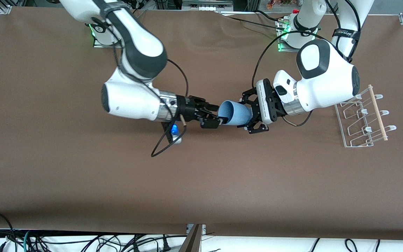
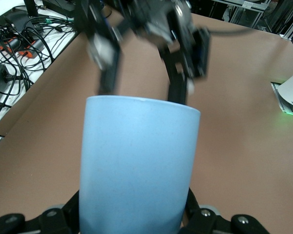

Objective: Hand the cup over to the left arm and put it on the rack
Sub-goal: 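Open the right gripper and withdraw while the left gripper lifts the cup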

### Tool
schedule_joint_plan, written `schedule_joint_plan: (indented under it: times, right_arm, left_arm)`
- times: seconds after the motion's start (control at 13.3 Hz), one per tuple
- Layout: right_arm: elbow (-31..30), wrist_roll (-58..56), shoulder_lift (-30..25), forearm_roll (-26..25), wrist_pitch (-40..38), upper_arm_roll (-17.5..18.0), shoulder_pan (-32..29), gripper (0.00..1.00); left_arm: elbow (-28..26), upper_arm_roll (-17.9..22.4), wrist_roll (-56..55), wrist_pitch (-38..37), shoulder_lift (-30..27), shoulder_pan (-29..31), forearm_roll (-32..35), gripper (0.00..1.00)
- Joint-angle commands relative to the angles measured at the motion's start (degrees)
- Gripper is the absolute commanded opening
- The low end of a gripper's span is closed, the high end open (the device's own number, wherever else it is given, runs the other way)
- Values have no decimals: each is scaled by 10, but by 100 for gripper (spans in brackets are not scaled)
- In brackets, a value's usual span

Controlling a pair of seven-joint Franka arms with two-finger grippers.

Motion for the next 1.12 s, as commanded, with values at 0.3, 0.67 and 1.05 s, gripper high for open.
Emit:
schedule_joint_plan:
  times: [0.3,0.67,1.05]
  right_arm:
    - [2,-80,-43,-64,-206,3,-178,98]
    - [2,-154,-63,-98,-297,-11,-270,99]
    - [2,-214,-87,-101,-318,-69,-289,99]
  left_arm:
    - [2,10,1,-84,-6,36,41,0]
    - [14,14,-49,-188,-20,67,214,0]
    - [73,13,-111,-328,-20,77,503,0]
